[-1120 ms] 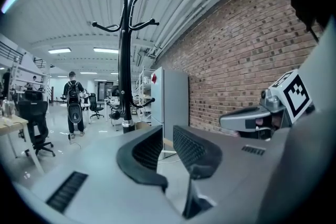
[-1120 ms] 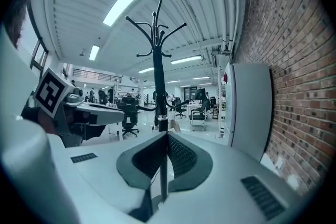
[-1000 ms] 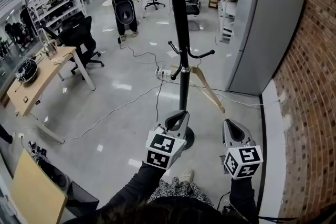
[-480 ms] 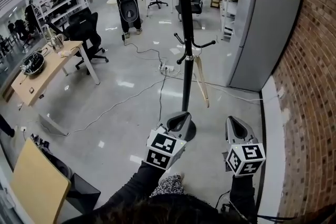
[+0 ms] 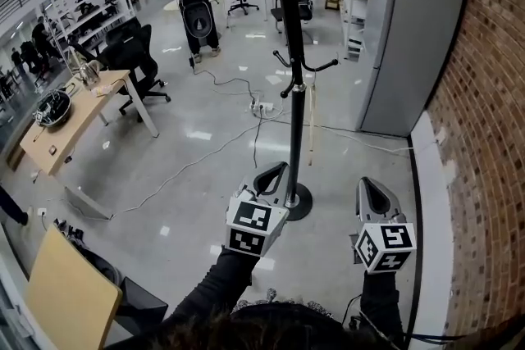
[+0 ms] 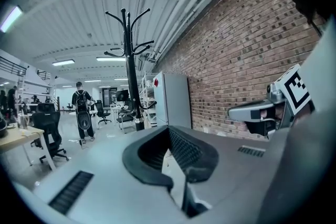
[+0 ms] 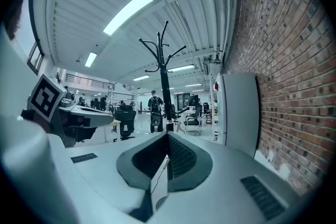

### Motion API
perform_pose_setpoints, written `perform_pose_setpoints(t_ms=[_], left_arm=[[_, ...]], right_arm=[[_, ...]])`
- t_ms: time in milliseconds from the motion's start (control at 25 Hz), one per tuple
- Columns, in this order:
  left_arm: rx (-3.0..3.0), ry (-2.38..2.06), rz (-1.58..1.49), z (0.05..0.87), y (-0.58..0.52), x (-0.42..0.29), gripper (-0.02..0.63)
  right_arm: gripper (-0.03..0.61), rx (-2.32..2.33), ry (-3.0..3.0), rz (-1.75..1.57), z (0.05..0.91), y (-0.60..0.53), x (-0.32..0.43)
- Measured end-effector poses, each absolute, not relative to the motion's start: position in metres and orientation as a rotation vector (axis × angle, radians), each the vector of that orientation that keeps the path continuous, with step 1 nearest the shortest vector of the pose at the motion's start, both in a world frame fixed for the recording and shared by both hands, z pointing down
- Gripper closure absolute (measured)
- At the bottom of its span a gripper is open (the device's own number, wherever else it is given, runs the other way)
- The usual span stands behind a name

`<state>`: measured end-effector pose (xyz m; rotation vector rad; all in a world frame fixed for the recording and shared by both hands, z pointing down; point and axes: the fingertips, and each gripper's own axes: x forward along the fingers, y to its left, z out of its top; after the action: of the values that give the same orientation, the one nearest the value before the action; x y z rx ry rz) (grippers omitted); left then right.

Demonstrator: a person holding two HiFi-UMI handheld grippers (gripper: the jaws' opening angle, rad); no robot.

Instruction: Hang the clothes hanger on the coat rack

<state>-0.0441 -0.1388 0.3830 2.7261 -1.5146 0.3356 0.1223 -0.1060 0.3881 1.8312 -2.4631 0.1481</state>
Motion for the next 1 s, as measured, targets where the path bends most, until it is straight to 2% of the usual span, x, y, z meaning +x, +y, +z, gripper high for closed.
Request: perform_pose_setpoints(t_ms=[440, 1000], left_arm=[[2.719, -1.450, 0.358, 0.396, -0.142, -0.058, 0.606], [2.718, -1.390, 0.375, 0.402, -0.138, -0.053, 0.606]], right_arm=[[0.569, 1.779, -2.483, 0.133, 0.386, -0.103, 0.081], [0.569, 1.724, -2.475, 0.129, 0.383, -0.091, 0.071]])
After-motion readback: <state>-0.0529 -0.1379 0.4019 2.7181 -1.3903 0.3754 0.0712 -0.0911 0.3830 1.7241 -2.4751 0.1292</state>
